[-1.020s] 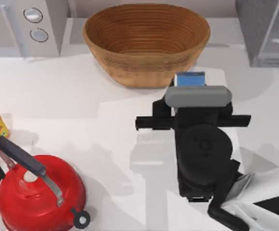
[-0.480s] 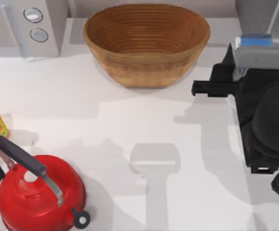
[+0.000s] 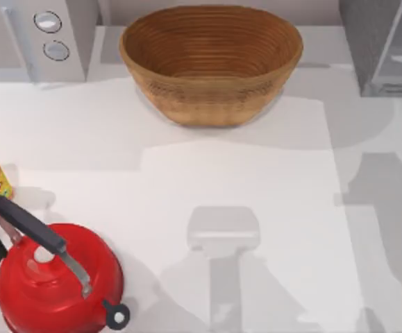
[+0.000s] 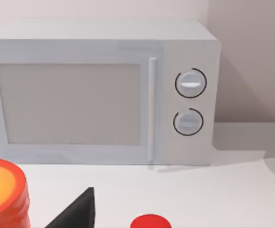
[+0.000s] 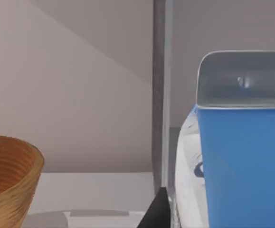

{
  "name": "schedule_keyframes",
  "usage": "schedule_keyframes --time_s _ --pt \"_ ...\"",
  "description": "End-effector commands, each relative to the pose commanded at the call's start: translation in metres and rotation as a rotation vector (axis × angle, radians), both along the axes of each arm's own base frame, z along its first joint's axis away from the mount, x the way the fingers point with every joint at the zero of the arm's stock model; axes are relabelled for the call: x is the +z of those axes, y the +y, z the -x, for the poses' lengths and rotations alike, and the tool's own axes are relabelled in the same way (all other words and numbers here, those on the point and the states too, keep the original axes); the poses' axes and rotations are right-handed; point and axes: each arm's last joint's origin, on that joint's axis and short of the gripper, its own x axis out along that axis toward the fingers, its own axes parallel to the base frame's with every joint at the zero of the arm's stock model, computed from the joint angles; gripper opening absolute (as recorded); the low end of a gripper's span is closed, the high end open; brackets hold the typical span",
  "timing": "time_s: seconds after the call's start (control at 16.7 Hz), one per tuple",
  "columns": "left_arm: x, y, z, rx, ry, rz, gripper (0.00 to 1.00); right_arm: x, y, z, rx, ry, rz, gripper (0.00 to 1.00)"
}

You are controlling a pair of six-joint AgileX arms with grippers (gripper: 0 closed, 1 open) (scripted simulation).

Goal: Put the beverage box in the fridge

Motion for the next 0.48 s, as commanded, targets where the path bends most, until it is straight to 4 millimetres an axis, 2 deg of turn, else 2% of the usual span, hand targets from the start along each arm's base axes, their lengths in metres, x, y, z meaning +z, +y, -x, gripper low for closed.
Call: schedule_keyframes --time_s 0.24,0.48 --pt "0.000 0.000 0.000 0.000 0.000 0.000 1.00 -0.023 -0.035 0.035 0.005 0.005 -0.004 0.00" --pt "0.000 0.000 0.000 0.000 0.000 0.000 1.00 -0.050 -0.051 0.055 0.008 0.008 -0.003 0.00"
